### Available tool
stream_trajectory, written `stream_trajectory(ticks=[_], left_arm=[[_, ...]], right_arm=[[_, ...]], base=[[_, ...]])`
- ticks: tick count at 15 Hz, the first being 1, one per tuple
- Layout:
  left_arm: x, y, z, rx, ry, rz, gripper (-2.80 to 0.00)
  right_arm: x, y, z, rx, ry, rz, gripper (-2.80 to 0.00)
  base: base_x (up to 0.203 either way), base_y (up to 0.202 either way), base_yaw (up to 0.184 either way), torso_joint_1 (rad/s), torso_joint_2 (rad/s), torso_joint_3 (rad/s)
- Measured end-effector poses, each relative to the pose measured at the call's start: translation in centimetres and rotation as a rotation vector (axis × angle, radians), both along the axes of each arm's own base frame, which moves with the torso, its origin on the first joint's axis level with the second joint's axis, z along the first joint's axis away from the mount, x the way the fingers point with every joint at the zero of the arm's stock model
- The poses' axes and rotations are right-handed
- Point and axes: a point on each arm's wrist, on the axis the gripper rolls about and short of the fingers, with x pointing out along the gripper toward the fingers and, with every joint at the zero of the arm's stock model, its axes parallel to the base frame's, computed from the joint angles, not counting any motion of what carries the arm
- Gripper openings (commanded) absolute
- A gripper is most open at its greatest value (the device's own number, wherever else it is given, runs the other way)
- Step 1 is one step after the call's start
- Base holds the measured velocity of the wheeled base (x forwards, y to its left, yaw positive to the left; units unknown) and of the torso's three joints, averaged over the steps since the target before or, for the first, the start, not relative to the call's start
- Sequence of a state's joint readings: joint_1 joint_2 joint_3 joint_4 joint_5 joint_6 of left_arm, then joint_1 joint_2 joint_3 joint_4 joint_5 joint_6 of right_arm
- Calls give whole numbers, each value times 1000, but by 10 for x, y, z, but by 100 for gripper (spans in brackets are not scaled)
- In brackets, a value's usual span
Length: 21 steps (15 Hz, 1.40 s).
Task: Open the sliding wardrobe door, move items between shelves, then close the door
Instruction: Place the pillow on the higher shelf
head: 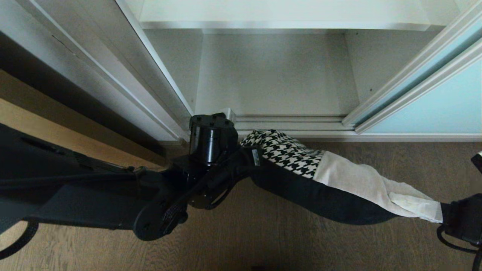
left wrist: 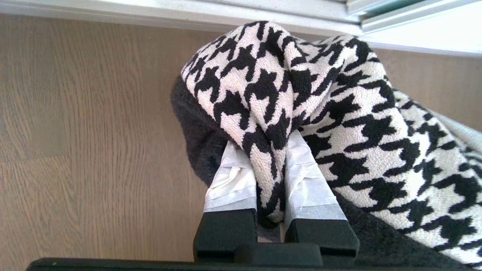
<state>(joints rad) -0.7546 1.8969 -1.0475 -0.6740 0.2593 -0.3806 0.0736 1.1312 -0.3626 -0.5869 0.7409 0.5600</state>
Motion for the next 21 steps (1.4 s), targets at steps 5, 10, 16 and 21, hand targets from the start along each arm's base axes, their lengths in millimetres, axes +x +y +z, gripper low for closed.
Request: stream_trajectory(ticks=[5, 10, 16, 21], left_arm=[[-18, 1, 9, -8, -10, -29, -280], [-33, 4, 22, -11, -40, -58, -280], [-50, 7, 41, -37, -87, -82, -280], [-55, 13, 44, -34, -100, -82, -280]], right_arm=[[-17, -1, 9, 2, -33, 0, -280], [-34, -2, 19, 7, -79, 6, -280], [-60, -3, 42, 12, -115, 23, -280], [-76, -4, 50, 13, -140, 29, -280]], base=[[0, 0, 0, 0, 0, 0], [0, 0, 0, 0, 0, 0], [0, 0, 0, 0, 0, 0], [0, 0, 0, 0, 0, 0]])
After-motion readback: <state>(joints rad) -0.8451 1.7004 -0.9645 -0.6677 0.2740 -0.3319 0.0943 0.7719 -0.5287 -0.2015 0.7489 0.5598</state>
